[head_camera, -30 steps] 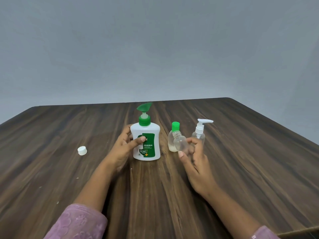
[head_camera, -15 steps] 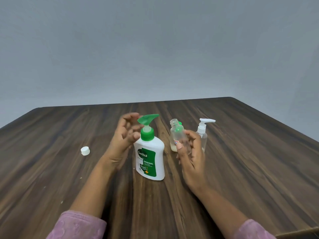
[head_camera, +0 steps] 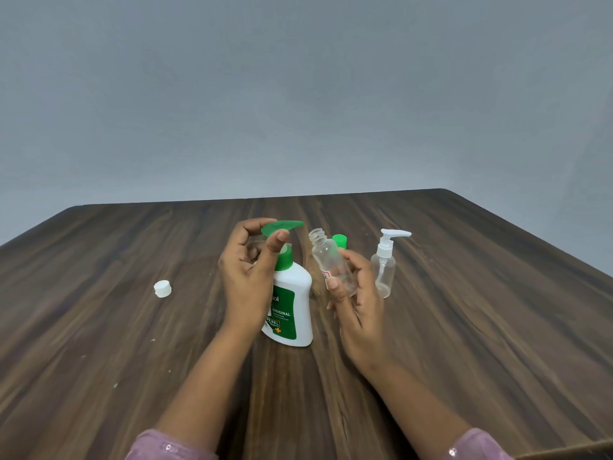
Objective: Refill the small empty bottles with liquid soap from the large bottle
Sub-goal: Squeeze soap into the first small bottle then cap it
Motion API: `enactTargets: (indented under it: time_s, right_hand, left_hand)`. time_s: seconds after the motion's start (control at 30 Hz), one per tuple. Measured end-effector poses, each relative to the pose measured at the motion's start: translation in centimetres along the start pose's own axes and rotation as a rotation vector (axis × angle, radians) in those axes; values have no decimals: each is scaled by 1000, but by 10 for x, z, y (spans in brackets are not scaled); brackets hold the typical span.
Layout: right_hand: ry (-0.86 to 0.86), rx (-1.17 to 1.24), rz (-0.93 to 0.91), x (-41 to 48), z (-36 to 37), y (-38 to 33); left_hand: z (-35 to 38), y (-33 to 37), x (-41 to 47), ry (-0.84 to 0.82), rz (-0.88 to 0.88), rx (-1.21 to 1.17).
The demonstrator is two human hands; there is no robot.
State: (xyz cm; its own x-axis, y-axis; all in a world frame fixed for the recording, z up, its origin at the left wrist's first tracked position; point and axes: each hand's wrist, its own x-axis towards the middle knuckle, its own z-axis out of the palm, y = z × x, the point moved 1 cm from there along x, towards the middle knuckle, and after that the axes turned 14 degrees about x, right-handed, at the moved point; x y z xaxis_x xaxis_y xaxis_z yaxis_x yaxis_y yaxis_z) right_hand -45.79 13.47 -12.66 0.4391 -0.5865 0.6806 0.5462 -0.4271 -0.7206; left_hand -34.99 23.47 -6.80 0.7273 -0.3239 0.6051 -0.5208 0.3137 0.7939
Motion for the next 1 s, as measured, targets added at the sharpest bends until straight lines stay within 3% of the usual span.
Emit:
enactTargets:
  time_s: [0.4,0.73,1.0]
  right_hand:
    - [-48,135,-8,0,1,-8]
    - [-34,95,-51,1,-2,-9]
    - [-46,61,-98,-1,-4,-15]
  left_hand:
    - [-12,12,-5,-234,-50,39]
    - [-18,21,0,-380,-226,-112]
    - [-16,25,-12,-209,-182,-51]
